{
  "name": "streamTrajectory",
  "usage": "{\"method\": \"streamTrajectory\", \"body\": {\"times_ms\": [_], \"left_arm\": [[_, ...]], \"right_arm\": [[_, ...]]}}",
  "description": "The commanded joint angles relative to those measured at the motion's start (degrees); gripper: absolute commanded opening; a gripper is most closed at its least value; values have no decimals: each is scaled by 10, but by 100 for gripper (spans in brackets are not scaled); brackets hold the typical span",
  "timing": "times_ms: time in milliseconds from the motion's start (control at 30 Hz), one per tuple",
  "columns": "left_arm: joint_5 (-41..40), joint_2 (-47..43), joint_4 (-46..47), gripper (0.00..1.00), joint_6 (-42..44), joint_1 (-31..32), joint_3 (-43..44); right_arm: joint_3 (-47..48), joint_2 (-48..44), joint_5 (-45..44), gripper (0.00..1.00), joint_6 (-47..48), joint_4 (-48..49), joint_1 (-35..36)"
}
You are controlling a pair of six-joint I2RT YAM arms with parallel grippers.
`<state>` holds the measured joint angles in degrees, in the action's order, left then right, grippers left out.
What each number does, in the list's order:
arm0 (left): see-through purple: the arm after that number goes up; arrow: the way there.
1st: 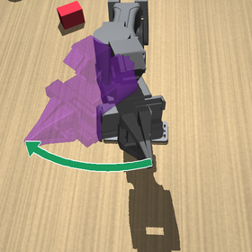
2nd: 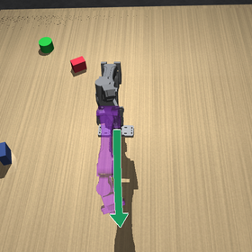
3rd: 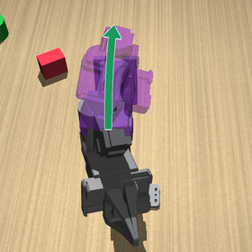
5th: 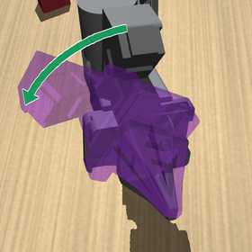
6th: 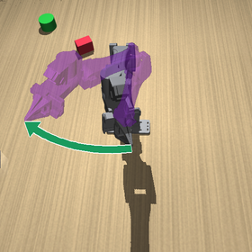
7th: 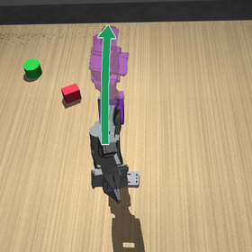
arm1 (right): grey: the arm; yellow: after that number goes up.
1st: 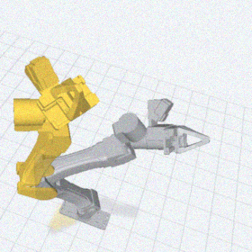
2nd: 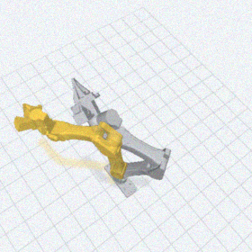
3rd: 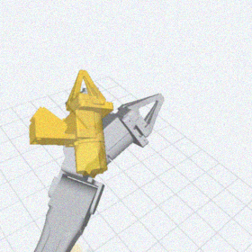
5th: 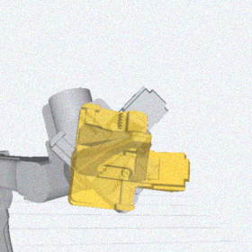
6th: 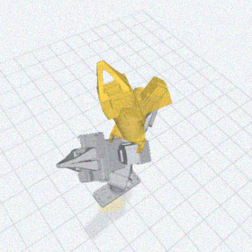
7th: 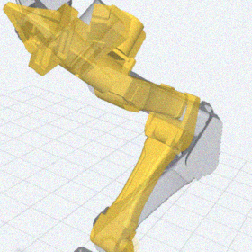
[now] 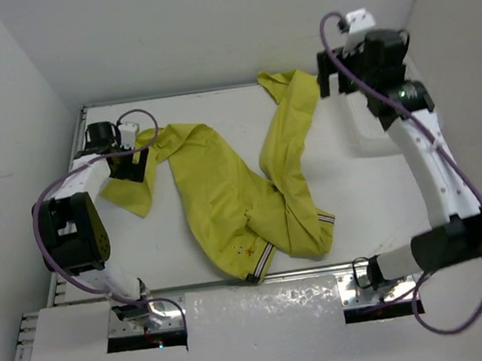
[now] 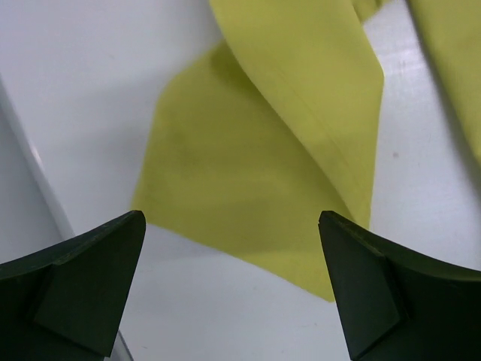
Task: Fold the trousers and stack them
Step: Flatten the trousers out
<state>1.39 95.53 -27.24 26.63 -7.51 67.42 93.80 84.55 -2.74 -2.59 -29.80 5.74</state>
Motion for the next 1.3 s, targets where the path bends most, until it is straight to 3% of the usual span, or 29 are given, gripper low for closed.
{"method": "streamTrajectory", "body": {"times_ms": [0,100,233,433,500,533,633,733,833,867,1033,1167,1267], "left_arm": [[0,7,3,99,25,5,-22],[5,33,9,99,29,1,-25],[28,57,-16,98,9,2,38],[78,74,-80,97,6,40,194],[74,91,-106,96,-8,50,242],[70,104,-112,95,-14,60,251],[66,106,-115,94,-19,101,253],[63,115,-107,95,-7,146,246],[93,131,-117,95,-50,139,267],[97,130,-118,95,-55,136,268],[86,87,-112,95,-44,133,227],[81,44,-101,95,-41,132,176],[76,35,-99,95,-41,130,161]], "right_arm": [[-163,-32,64,94,-16,-27,58],[-286,-62,127,91,-50,-41,109],[-424,-85,110,84,-142,-37,125],[-514,-118,82,48,-264,-3,94],[-534,-127,77,50,-283,18,89],[-542,-126,84,63,-283,30,89],[-550,-100,131,75,-262,66,97],[-478,-56,119,78,-220,73,101],[-332,34,75,82,-198,59,96],[-244,68,65,85,-197,47,92],[40,336,4,86,-234,-72,82],[170,475,-18,86,-266,-107,83],[240,559,14,80,-270,-141,88]]}}
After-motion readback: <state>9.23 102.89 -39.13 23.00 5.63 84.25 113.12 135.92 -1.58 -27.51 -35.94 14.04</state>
